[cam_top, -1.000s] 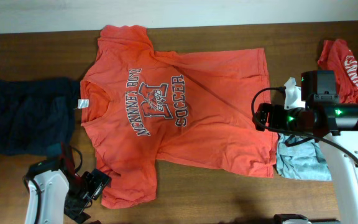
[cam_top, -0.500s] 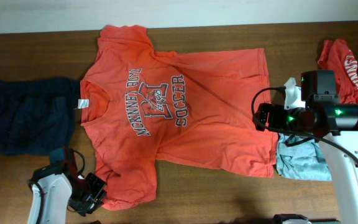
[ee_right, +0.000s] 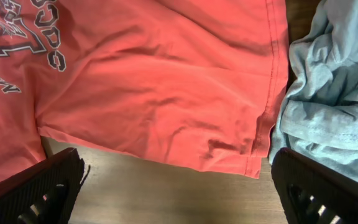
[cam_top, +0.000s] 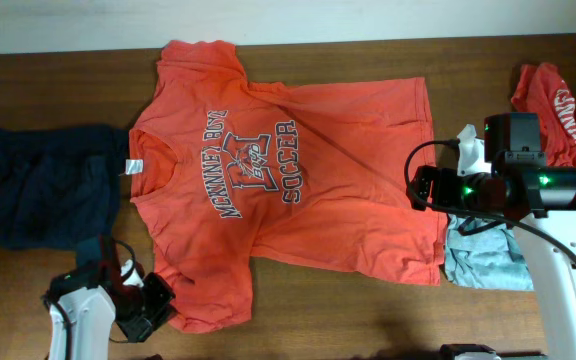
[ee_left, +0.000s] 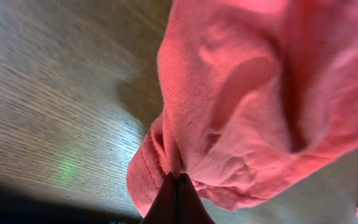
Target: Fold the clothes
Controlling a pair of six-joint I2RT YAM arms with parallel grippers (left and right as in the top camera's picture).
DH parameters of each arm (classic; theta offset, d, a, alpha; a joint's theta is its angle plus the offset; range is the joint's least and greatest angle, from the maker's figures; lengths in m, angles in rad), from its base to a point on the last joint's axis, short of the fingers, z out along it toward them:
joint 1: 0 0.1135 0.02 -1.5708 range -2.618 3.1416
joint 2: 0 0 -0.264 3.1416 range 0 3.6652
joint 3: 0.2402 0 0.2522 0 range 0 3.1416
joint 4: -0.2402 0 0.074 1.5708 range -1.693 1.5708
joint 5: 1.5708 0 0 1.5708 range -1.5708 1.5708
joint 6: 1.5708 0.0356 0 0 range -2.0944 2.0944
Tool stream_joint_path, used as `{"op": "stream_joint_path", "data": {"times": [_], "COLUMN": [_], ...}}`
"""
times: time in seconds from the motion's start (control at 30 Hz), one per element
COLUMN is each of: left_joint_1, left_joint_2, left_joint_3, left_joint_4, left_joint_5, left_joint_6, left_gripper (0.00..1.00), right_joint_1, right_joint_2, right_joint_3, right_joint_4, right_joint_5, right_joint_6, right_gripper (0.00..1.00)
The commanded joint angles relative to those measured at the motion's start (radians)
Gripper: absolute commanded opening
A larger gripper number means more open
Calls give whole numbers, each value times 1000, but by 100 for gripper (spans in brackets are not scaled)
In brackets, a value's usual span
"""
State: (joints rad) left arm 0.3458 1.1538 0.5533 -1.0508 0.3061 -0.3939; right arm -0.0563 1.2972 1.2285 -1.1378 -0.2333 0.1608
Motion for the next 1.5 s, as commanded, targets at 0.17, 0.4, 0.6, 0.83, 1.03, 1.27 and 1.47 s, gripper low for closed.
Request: {"op": "stream_joint_path", "data": {"times": [0.17, 0.4, 0.6, 0.83, 1.03, 1.27, 1.47], "left_joint_1": [6, 6, 6, 6, 6, 6, 6], "left_joint_2": [-85, -87, -86, -86, -86, -86, -87], "left_joint_3": [207, 385, 393, 393, 393, 393, 393], "left_joint_4": [-54, -85, -80, -80, -79, -76, -77], "left_joint_5": [21, 20, 19, 16, 13, 13, 13], "left_joint_6": [42, 52, 52, 51, 51, 51, 51], "left_gripper": [0, 0, 0, 1, 1, 1, 1], "right_joint_1": [-3, -3, -5, -95, -211, -232, -232], "right_joint_2": [6, 6, 48, 218, 250, 250, 250], "right_joint_3": [13, 13, 5, -81, -241, -439, -555], "right_joint_4": [-2, -4, -31, -81, -84, 76, 250], "right_joint_5": [35, 35, 47, 42, -6, -26, -25], "right_joint_6": [4, 4, 95, 189, 188, 254, 324], "right_gripper": [99, 99, 99, 99, 95, 88, 76]}}
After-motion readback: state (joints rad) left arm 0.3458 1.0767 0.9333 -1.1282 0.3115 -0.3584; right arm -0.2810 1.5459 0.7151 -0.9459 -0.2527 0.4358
